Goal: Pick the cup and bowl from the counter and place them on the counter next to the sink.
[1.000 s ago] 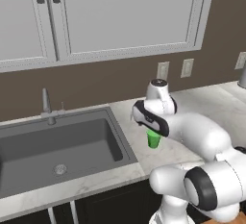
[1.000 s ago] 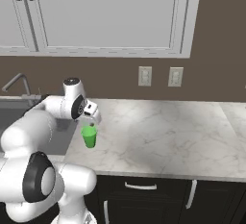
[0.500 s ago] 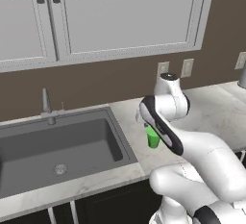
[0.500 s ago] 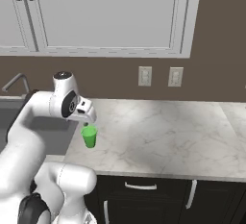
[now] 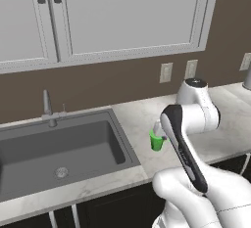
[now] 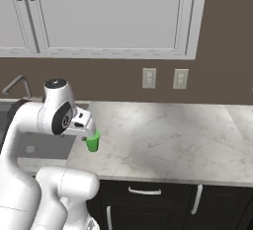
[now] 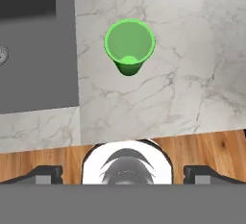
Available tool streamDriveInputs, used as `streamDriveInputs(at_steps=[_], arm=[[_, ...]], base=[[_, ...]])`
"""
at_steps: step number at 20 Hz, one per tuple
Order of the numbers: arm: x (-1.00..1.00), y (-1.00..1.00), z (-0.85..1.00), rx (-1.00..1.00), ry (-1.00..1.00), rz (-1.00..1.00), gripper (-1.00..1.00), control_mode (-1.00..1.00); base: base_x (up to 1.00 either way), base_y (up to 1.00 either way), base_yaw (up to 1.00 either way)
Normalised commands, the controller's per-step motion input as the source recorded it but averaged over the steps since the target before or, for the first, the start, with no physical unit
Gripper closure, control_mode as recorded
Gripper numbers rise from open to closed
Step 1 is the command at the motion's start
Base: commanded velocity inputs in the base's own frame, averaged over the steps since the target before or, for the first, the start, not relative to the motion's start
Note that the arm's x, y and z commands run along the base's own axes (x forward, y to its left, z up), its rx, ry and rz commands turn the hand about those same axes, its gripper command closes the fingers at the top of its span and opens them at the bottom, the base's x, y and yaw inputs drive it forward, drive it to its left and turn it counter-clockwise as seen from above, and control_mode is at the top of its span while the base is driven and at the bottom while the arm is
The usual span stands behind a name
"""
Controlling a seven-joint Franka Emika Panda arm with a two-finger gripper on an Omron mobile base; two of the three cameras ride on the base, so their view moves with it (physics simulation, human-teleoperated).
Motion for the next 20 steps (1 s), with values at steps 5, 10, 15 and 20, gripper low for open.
streamDriveInputs(at_steps=[5, 10, 15, 20], arm=[[-0.98, -0.30, 0.32, 0.01, 0.00, 0.03, -1.00, -1.00], [-1.00, -0.26, 0.33, 0.04, -0.02, 0.03, -1.00, -1.00], [-0.92, -0.19, 0.17, 0.03, -0.08, 0.02, -1.00, -1.00], [-0.07, -0.02, 0.02, 0.00, -0.02, 0.00, -1.00, -1.00]], base=[[0.00, 0.00, 0.00], [0.00, 0.00, 0.00], [0.00, 0.00, 0.00], [0.00, 0.00, 0.00]])
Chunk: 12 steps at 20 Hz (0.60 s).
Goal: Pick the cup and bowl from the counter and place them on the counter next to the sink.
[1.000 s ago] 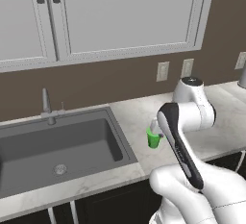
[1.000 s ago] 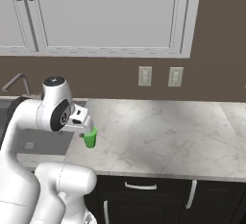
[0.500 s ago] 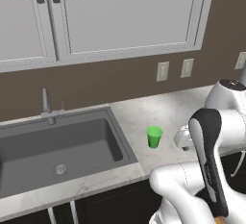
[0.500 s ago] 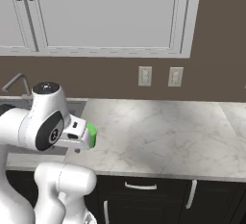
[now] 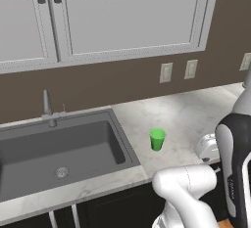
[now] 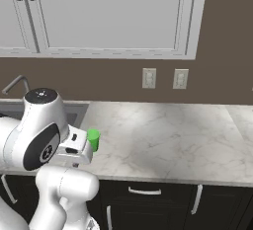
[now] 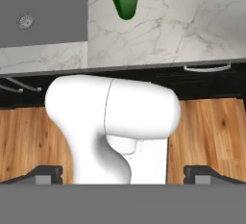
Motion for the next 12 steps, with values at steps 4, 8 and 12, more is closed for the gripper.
streamDriveInputs(at_steps=[4, 8, 12], arm=[[0.00, 0.00, 0.00, 0.00, 0.00, 0.00, -1.00, -1.00], [0.00, 0.00, 0.00, 0.00, 0.00, 0.00, -1.00, -1.00], [0.00, 0.00, 0.00, 0.00, 0.00, 0.00, -1.00, -1.00]], base=[[0.00, 0.00, 0.00], [0.00, 0.00, 0.00], [0.00, 0.00, 0.00]])
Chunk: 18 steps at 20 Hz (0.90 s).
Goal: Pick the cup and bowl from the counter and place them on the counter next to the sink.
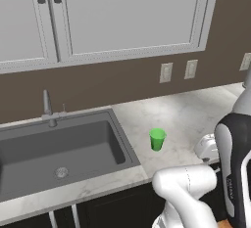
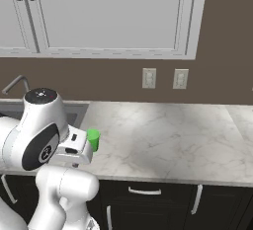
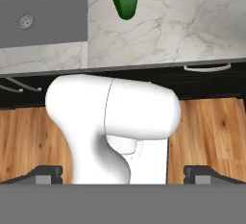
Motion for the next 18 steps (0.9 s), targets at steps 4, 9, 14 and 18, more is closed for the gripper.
streamDriveInputs(at_steps=[4, 9, 14, 18], arm=[[0.00, 0.00, 0.00, 0.00, 0.00, 0.00, -1.00, -1.00], [0.00, 0.00, 0.00, 0.00, 0.00, 0.00, -1.00, 1.00], [0.00, 0.00, 0.00, 0.00, 0.00, 0.00, -1.00, 1.00], [0.00, 0.00, 0.00, 0.00, 0.00, 0.00, -1.00, 1.00]], base=[[0.00, 0.00, 0.00], [0.00, 0.00, 0.00], [-0.21, 0.00, 0.00], [-1.00, -0.22, 0.00]])
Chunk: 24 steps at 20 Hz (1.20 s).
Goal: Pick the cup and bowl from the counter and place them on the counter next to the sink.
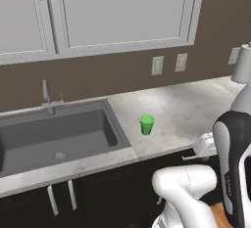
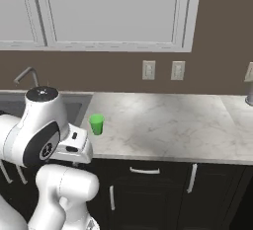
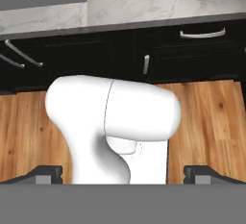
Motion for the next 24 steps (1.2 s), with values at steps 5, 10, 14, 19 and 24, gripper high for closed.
streamDriveInputs(at_steps=[5, 10, 14, 19, 24], arm=[[0.00, 0.00, 0.00, 0.00, 0.00, 0.00, -1.00, 1.00], [0.00, 0.00, 0.00, 0.00, 0.00, 0.00, -1.00, 1.00], [0.00, 0.00, 0.00, 0.00, 0.00, 0.00, -1.00, 1.00], [0.00, 0.00, 0.00, 0.00, 0.00, 0.00, -1.00, 1.00], [0.00, 0.00, 0.00, 0.00, 0.00, 0.00, -1.00, 1.00]], base=[[-1.00, -0.31, -0.05], [-0.62, -0.40, -0.28], [-0.15, -0.30, -0.66], [-0.06, -0.18, -0.75], [0.00, -0.10, -0.84]])
